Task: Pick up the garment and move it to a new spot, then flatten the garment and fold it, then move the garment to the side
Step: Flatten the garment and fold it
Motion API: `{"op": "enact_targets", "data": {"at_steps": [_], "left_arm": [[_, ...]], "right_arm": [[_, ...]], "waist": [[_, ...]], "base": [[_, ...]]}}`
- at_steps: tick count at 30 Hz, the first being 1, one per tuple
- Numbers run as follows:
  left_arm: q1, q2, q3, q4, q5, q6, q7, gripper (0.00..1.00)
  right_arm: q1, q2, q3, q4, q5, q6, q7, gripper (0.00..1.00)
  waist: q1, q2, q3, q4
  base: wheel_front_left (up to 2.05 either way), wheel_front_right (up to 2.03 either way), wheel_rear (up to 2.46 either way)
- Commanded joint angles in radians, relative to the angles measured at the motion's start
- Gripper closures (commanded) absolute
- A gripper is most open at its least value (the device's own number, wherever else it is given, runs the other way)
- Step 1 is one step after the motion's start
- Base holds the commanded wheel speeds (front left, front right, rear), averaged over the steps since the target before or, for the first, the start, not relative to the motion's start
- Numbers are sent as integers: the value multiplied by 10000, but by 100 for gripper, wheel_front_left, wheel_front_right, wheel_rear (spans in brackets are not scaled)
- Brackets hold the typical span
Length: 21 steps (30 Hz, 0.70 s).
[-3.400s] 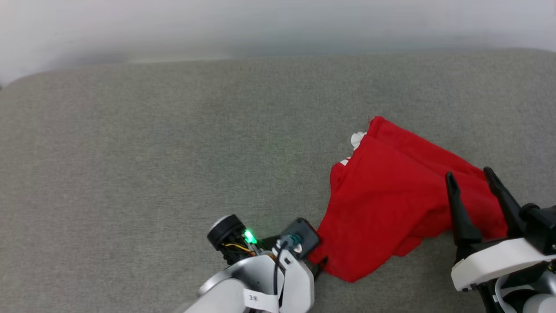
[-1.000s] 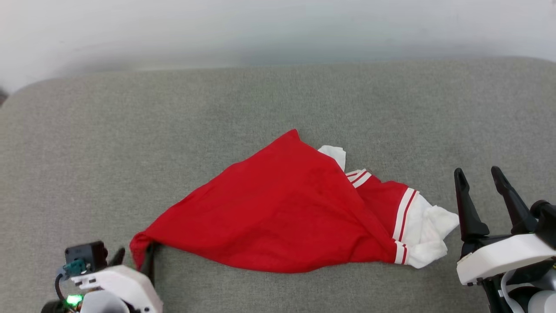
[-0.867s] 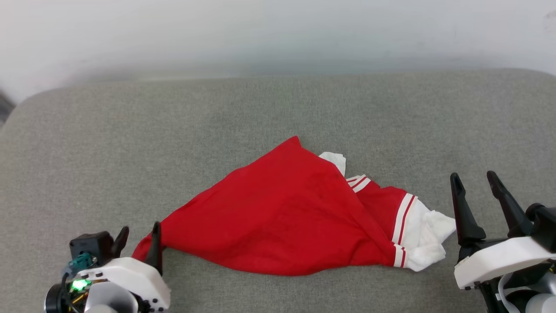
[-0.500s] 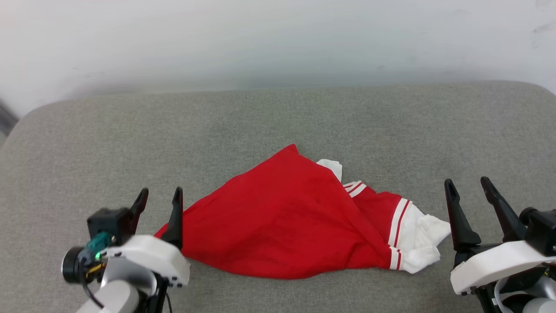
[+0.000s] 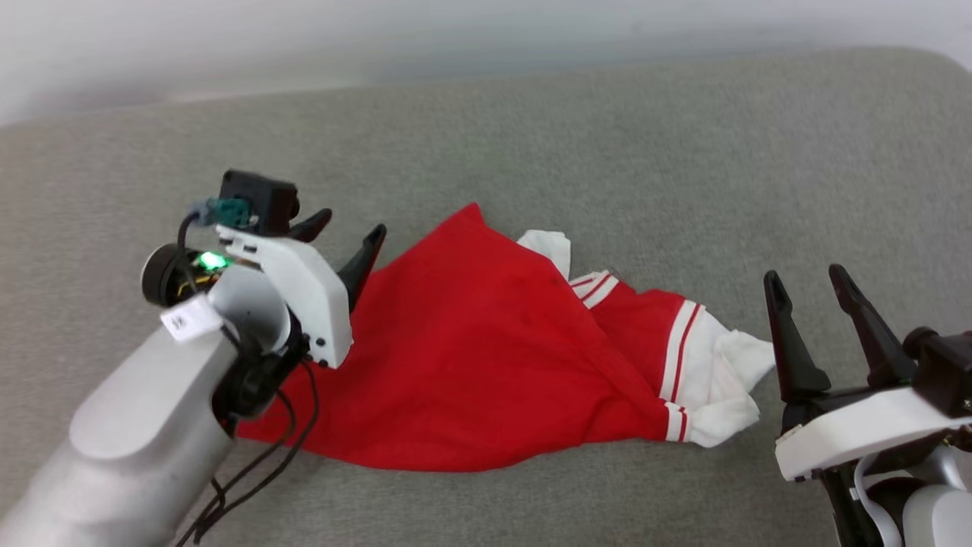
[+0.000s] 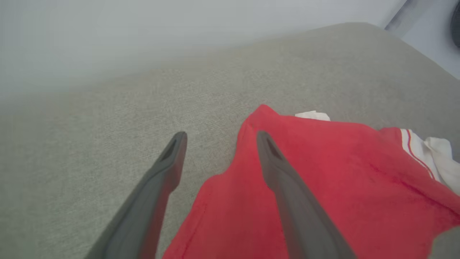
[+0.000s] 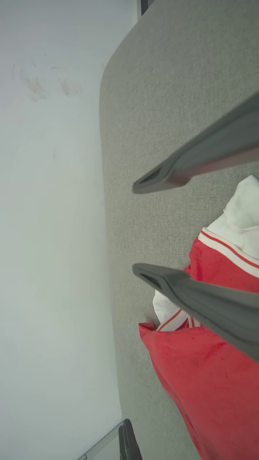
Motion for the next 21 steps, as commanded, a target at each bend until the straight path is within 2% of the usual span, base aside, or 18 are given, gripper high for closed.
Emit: {"op": "enact_targets", "data": {"at_steps": [1, 8, 13, 18, 19, 20, 21], "left_arm": [[-331, -36, -71, 285, -235, -303, 433, 0], [-1125, 161, -399, 1497, -704, -949, 2271, 0], [-1288, 314, -634, 2029, -896, -1178, 3165, 0], [-912, 308, -1233, 2437, -1131, -1272, 4643, 0], [-836, 281, -1390, 2498, -1143, -1311, 4925, 16], [-780, 247, -1524, 2536, -1149, -1353, 5159, 61], [-727, 182, -1646, 2541, -1192, -1419, 5348, 95]], "right_arm": [[-198, 20, 23, 84, 69, -3, -118, 0], [-507, 36, 68, 433, 198, -3, -482, 0], [-598, 46, -17, 701, 347, -3, -760, 0], [-693, 48, -39, 904, 433, -3, -912, 0], [-721, 49, -24, 936, 462, -3, -920, 0], [-739, 49, -8, 955, 481, -3, -939, 0], [-760, 49, 8, 984, 481, -3, -950, 0]], "waist": [[0, 0, 504, -408], [0, 0, 1111, -939], [0, 0, 1377, -1197], [0, 0, 1449, -1242], [0, 0, 1450, -1241], [0, 0, 1444, -1236], [0, 0, 1437, -1230]], "base": [[0, 0, 0], [0, 0, 0], [0, 0, 0], [0, 0, 0], [0, 0, 0], [0, 0, 0], [0, 0, 0]]}}
